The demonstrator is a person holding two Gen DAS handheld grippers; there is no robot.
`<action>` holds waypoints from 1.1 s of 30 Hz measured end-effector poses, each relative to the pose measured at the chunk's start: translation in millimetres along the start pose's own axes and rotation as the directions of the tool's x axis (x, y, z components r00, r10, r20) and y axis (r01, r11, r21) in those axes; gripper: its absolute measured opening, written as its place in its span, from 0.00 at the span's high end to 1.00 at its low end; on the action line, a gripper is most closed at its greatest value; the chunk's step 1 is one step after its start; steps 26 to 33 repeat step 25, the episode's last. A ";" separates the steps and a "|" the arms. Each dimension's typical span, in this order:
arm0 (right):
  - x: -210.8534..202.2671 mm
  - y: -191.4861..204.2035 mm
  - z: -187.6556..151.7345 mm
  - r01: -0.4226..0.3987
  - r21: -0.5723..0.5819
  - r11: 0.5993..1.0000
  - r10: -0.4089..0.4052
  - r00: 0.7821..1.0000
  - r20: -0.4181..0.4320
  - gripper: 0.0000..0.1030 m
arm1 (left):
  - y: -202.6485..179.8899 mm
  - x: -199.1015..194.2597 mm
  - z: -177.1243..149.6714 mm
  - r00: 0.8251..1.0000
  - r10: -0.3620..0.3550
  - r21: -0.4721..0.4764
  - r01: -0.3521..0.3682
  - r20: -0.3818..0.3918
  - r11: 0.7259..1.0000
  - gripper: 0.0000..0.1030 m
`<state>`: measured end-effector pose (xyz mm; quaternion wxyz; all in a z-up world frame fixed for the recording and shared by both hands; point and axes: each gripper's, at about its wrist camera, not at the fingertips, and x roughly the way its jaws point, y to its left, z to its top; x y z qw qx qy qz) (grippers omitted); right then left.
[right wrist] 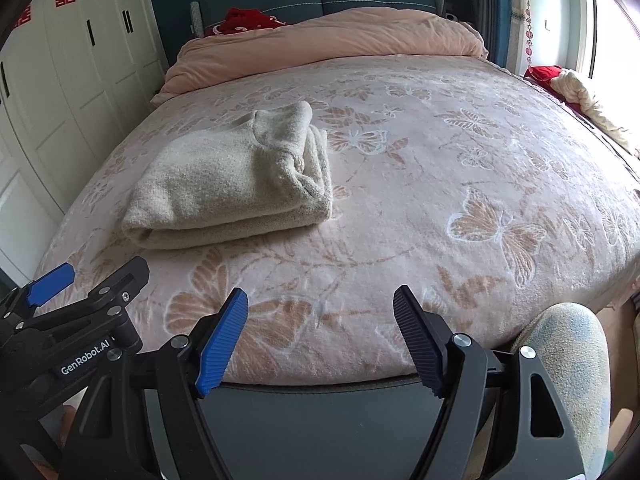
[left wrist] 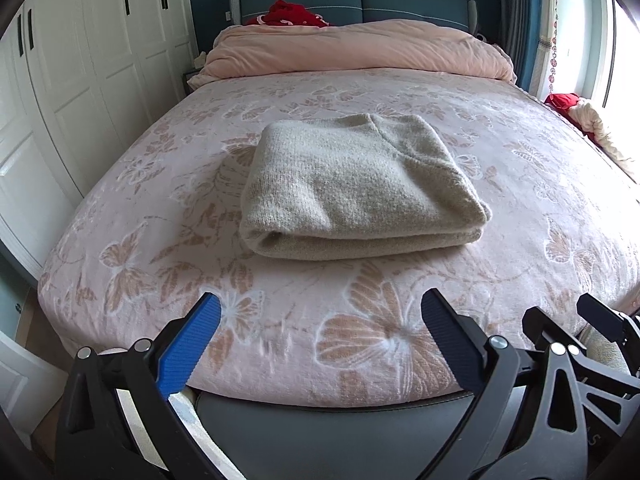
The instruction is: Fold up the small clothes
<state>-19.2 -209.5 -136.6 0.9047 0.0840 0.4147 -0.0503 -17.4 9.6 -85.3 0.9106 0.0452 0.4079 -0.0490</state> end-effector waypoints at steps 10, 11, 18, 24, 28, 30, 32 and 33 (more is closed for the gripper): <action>1.1 0.3 -2.3 0.009 0.008 1.000 -0.009 1.000 0.001 0.29 | 1.8 1.4 -2.8 1.000 0.004 -0.011 -0.004 -0.006 1.000 0.05; 1.2 0.3 -2.7 0.009 0.008 1.000 -0.009 1.000 0.001 0.29 | 2.5 1.2 -3.2 1.000 0.002 -0.011 -0.003 -0.003 1.000 0.05; 0.8 1.0 -4.4 0.021 0.007 1.000 -0.021 1.000 0.006 0.29 | 0.6 1.2 -3.4 1.000 0.007 -0.003 -0.007 0.003 1.000 0.05; 1.2 1.2 -4.4 0.032 0.009 0.999 -0.032 0.999 0.003 0.29 | -3.5 0.0 -3.9 1.000 -0.002 0.007 0.002 0.005 1.000 0.13; 1.2 1.0 -4.4 0.033 0.010 0.999 -0.033 0.999 0.003 0.29 | -3.8 0.5 -3.7 1.000 -0.002 0.008 0.002 0.002 1.000 0.13; 1.2 1.0 -4.4 0.033 0.010 0.999 -0.033 0.999 0.003 0.29 | -3.8 0.5 -3.7 1.000 -0.002 0.008 0.002 0.002 1.000 0.13; 1.2 1.0 -4.4 0.033 0.010 0.999 -0.033 0.999 0.003 0.29 | -3.8 0.5 -3.7 1.000 -0.002 0.008 0.002 0.002 1.000 0.13; 1.2 1.0 -4.4 0.033 0.010 0.999 -0.033 0.999 0.003 0.29 | -3.8 0.5 -3.7 1.000 -0.002 0.008 0.002 0.002 1.000 0.13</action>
